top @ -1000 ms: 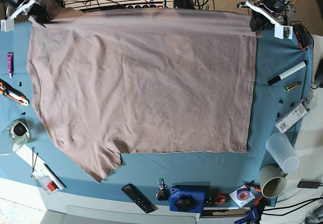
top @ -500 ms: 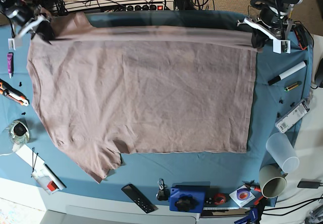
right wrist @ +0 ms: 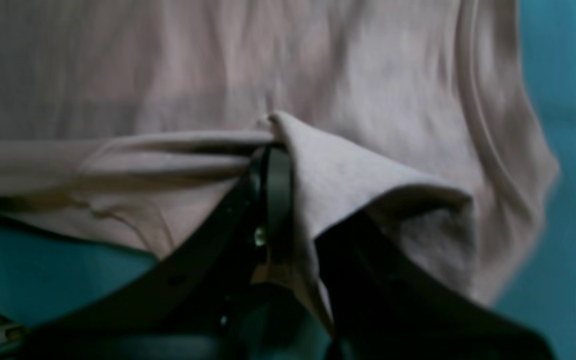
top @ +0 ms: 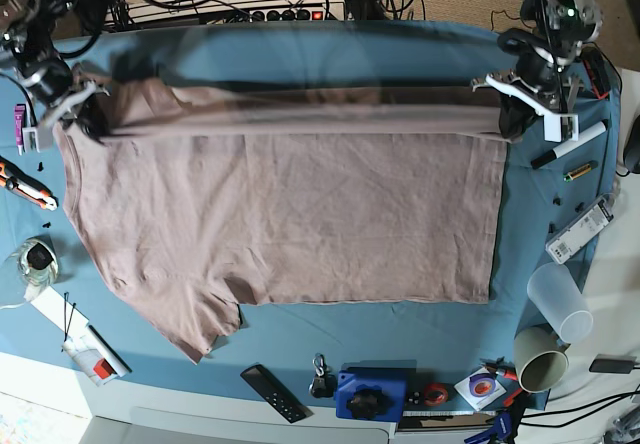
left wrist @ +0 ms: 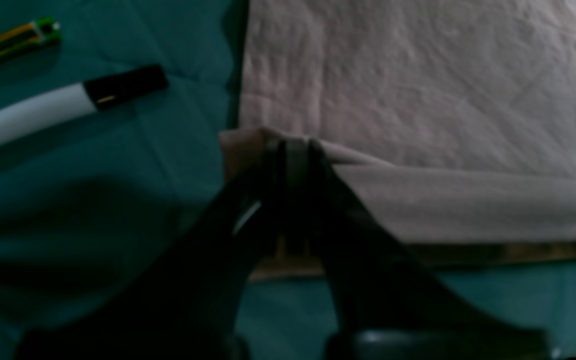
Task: Fold the T-shirt properly
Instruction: 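Fold the shoulder edge over toward the hem with both grippers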
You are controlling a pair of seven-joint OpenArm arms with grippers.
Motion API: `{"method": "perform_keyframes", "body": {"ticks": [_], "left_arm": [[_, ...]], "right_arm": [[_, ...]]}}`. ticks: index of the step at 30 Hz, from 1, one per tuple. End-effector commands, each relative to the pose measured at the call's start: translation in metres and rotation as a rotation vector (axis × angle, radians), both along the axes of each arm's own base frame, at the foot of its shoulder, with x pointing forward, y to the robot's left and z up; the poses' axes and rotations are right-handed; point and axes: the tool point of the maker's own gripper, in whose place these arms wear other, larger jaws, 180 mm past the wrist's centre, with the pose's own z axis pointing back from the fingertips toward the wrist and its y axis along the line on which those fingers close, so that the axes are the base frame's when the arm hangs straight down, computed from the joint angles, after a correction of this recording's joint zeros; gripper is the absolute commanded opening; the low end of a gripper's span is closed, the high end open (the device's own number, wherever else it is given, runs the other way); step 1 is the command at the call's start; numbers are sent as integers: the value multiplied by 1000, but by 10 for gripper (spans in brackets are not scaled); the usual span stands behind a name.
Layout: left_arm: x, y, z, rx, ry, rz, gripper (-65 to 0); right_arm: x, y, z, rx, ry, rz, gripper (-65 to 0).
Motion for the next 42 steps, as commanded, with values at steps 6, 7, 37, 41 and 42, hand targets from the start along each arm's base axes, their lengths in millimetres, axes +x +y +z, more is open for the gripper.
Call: {"method": "perform_keyframes", "body": {"ticks": [6, 7, 37, 41, 42], "left_arm": [[27, 12, 2, 14, -51, -3, -650], [31, 12, 4, 12, -59, -2, -650], [119, 5, -9, 159, -79, -41, -650], [125, 7, -23, 143, -55, -30, -650], [128, 7, -27, 137, -46, -30, -650]], "right_arm": [[35, -3, 18, -53, -96, 15, -650], [39, -4, 22, -60, -112, 11, -650], [125, -23, -1, 68, -148, -105, -650], [138, -8, -6, -6, -146, -38, -650], [141, -4, -6, -14, -148, -22, -650]]}}
